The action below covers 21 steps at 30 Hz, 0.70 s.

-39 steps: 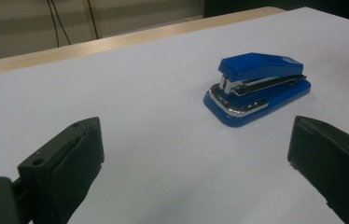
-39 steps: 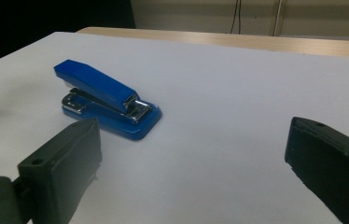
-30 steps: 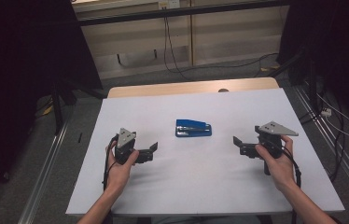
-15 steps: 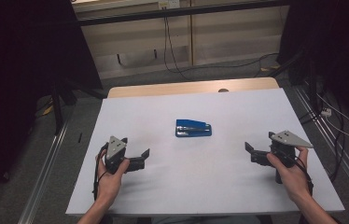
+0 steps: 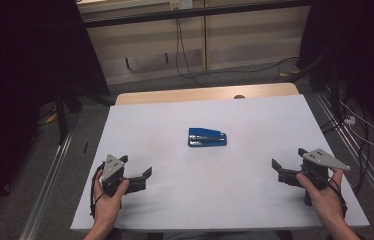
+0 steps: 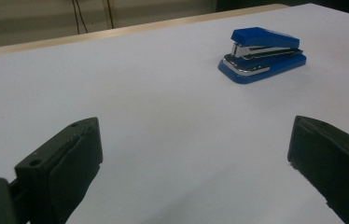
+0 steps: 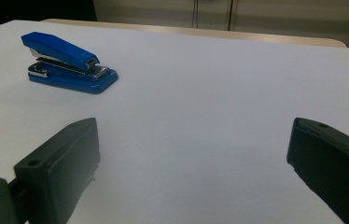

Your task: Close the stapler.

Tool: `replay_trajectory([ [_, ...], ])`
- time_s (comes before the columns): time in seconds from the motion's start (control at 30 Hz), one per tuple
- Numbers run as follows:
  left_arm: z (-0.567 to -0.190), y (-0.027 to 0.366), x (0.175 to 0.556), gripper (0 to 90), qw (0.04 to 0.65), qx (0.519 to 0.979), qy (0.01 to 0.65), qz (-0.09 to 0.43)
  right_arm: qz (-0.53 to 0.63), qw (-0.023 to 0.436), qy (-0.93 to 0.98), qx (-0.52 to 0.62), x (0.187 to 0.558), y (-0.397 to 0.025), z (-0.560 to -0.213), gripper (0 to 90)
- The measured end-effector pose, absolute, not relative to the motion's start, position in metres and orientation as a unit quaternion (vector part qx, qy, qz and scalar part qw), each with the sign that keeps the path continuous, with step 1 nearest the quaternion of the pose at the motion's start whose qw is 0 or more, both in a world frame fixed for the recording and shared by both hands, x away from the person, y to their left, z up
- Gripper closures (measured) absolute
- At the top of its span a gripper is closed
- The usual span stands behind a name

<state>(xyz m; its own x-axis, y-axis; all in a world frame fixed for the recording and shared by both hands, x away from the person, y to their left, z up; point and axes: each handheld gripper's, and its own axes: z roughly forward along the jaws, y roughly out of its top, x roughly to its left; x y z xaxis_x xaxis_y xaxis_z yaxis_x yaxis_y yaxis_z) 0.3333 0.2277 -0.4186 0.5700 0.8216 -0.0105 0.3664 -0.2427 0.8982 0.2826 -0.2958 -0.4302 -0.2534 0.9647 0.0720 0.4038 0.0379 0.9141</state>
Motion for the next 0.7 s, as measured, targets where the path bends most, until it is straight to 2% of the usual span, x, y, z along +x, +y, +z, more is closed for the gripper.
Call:
replay_trajectory([
  [0.27,-0.419,0.224,0.325,3.1,0.468,0.753,0.384,0.258,0.456,0.313,0.648,0.524,0.277,-0.295,-0.433,2.2],
  [0.7,-0.424,0.233,0.323,3.1,0.477,0.741,0.399,0.254,0.460,0.314,0.647,0.521,0.287,-0.288,-0.436,2.2],
])
